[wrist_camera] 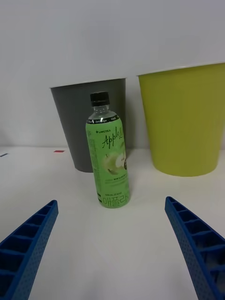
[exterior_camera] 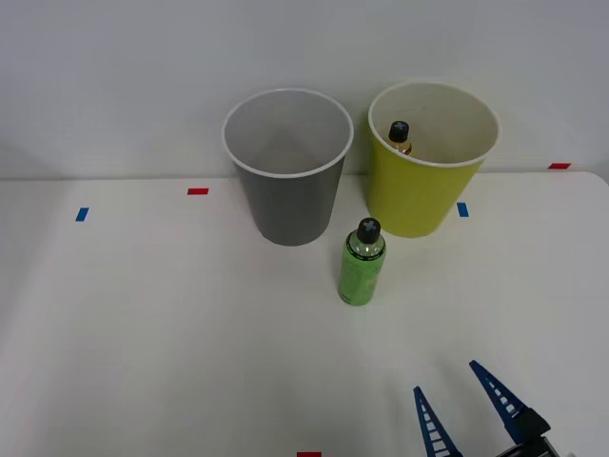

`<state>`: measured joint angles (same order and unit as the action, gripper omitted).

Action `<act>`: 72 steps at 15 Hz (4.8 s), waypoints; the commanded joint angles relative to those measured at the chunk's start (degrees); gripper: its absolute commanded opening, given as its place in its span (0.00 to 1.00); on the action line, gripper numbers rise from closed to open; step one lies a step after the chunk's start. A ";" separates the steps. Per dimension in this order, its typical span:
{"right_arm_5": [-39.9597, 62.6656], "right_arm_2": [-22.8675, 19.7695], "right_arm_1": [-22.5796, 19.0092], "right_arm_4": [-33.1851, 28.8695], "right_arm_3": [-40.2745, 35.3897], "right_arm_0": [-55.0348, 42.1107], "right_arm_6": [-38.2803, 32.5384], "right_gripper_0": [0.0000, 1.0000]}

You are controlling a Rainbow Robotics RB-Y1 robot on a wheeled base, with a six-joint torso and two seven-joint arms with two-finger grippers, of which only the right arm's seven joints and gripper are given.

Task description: Put cans in the gray bin, plastic bottles in the light green bin

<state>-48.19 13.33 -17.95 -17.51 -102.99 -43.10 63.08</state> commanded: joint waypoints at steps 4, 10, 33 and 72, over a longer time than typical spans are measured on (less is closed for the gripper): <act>0.29 8.29 -6.05 14.61 0.07 6.10 15.76 0.79; 6.71 15.58 -10.09 33.60 0.07 14.18 29.12 1.00; 28.16 17.43 -5.69 42.30 0.34 30.97 34.21 1.00; 36.59 12.16 2.83 40.54 4.91 37.47 41.86 0.02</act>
<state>-11.11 25.45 -14.54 22.91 -98.08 -5.61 105.05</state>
